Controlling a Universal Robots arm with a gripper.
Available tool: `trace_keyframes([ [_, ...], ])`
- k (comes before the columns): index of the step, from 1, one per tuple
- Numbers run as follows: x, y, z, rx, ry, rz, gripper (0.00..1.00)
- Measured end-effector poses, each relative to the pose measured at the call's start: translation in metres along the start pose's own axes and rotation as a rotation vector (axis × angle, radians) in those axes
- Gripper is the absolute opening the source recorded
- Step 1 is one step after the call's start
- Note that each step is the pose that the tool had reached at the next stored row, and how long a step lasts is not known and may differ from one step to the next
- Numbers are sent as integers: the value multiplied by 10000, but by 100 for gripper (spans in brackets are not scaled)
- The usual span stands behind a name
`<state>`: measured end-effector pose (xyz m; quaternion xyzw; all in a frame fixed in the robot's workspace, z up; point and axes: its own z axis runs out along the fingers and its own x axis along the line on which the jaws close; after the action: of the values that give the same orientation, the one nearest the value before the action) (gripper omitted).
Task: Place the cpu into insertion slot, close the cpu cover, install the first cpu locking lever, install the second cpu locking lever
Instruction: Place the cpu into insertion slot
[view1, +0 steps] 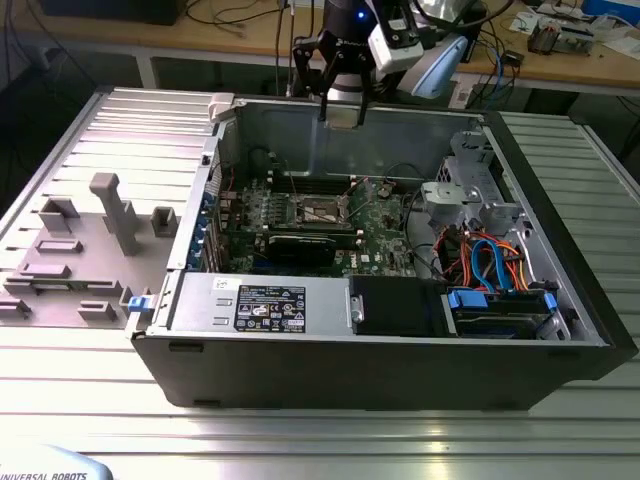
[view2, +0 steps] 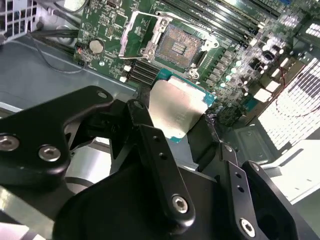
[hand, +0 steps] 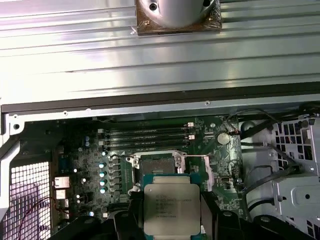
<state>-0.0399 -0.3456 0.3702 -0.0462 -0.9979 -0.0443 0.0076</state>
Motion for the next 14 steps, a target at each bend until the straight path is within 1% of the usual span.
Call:
trace_keyframes([
  [1,0,0,2,-6,-24,269,54],
  [3,-2,1,2,6,-38,405,54],
  [14,-4,2,2,15,-44,469,54],
])
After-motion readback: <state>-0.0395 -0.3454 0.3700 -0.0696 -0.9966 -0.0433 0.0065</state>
